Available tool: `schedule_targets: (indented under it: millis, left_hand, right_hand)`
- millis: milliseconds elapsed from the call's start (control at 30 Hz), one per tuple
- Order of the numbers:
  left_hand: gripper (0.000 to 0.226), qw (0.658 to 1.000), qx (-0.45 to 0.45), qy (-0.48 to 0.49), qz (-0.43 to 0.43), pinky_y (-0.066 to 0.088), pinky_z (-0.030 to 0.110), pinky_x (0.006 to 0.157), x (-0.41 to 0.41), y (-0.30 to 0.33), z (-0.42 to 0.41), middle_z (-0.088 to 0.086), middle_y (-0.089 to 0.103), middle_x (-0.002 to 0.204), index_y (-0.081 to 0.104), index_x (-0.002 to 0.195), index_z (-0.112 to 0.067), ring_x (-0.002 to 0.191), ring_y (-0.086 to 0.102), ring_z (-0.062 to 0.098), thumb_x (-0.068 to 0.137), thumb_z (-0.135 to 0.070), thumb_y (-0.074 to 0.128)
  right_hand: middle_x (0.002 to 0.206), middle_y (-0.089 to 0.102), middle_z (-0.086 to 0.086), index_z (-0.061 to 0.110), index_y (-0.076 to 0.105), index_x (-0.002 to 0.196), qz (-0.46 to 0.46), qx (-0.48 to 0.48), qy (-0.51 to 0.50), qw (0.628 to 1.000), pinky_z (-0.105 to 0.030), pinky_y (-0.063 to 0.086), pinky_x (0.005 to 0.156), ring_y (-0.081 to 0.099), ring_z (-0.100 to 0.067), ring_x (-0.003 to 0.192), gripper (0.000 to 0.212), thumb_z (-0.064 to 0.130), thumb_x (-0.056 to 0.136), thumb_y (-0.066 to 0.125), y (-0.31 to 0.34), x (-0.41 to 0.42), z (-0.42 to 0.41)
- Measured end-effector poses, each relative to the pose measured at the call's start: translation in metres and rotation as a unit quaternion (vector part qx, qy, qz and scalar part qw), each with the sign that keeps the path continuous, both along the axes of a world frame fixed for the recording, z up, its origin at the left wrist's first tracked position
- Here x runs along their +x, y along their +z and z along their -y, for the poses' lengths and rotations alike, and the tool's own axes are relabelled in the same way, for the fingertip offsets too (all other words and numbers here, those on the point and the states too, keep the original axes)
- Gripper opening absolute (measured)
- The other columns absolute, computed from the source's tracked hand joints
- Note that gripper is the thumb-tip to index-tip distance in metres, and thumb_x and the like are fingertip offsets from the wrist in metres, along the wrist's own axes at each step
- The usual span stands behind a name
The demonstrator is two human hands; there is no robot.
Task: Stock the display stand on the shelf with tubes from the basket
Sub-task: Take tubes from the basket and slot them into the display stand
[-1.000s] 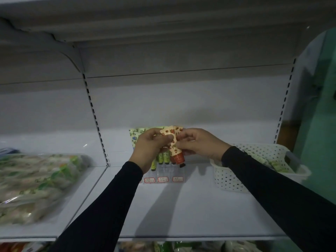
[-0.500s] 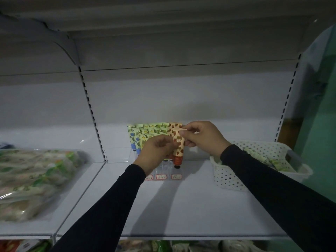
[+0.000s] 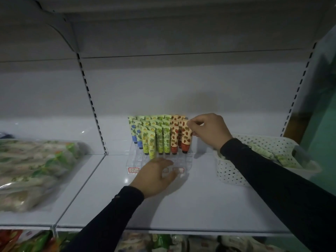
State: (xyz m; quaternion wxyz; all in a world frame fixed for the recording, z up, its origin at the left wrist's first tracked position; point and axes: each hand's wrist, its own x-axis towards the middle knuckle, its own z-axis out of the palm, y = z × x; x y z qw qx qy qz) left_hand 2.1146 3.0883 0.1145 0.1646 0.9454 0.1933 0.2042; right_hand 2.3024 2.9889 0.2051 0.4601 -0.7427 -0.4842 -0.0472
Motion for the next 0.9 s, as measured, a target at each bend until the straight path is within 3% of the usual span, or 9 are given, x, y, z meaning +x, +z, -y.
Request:
schedule_targets:
  millis: [133, 267, 333, 467, 900]
  left_hand:
    - [0.067, 0.996, 0.015, -0.051, -0.065, 0.039, 0.021, 0.099, -0.019, -0.018, 0.012, 0.002, 0.064, 0.123, 0.067, 0.120, -0.015, 0.117, 0.054, 0.017, 0.086, -0.068, 0.042]
    - [0.074, 0.991, 0.055, -0.060, -0.107, 0.028, 0.021, 0.109, -0.024, -0.039, 0.012, 0.004, 0.050, 0.144, 0.056, 0.137, -0.017, 0.133, 0.042, 0.019, 0.089, -0.070, 0.038]
    - [0.079, 0.989, 0.067, -0.053, -0.123, 0.018, 0.020, 0.113, -0.025, -0.045, 0.011, 0.003, 0.038, 0.155, 0.045, 0.146, -0.020, 0.142, 0.032, 0.018, 0.089, -0.072, 0.032]
    - [0.079, 0.988, 0.080, -0.048, -0.123, 0.014, 0.023, 0.118, -0.024, -0.056, 0.006, 0.000, 0.030, 0.160, 0.038, 0.151, -0.023, 0.146, 0.024, 0.015, 0.091, -0.074, 0.029]
    - [0.075, 0.988, 0.085, -0.044, -0.125, 0.015, 0.027, 0.119, -0.023, -0.057, 0.006, 0.000, 0.027, 0.161, 0.035, 0.151, -0.024, 0.147, 0.022, 0.015, 0.094, -0.072, 0.031]
  right_hand:
    - [0.088, 0.075, 0.005, 0.011, 0.077, 0.087, 0.033, 0.009, -0.019, 0.999, -0.017, 0.043, 0.074, 0.063, -0.004, 0.074, 0.025, 0.028, 0.093, 0.061, -0.003, 0.001, -0.005]
    - [0.088, 0.075, 0.003, 0.009, 0.077, 0.085, 0.061, 0.003, -0.028, 0.998, -0.009, 0.036, 0.067, 0.058, 0.002, 0.076, 0.028, 0.028, 0.094, 0.059, -0.007, 0.001, -0.011]
    - [0.087, 0.076, -0.001, 0.006, 0.076, 0.082, 0.073, -0.004, -0.033, 0.997, -0.013, 0.038, 0.067, 0.058, 0.003, 0.077, 0.031, 0.028, 0.095, 0.058, -0.010, 0.000, -0.014]
    - [0.076, 0.071, -0.013, 0.001, 0.071, 0.075, 0.096, -0.024, -0.042, 0.994, -0.031, 0.044, 0.076, 0.064, -0.025, 0.076, 0.038, 0.029, 0.095, 0.056, -0.018, 0.002, -0.021]
    - [0.075, 0.069, -0.016, -0.001, 0.070, 0.074, 0.099, -0.073, -0.044, 0.991, -0.036, 0.048, 0.075, 0.062, -0.028, 0.074, 0.038, 0.027, 0.096, 0.055, -0.025, 0.001, -0.032]
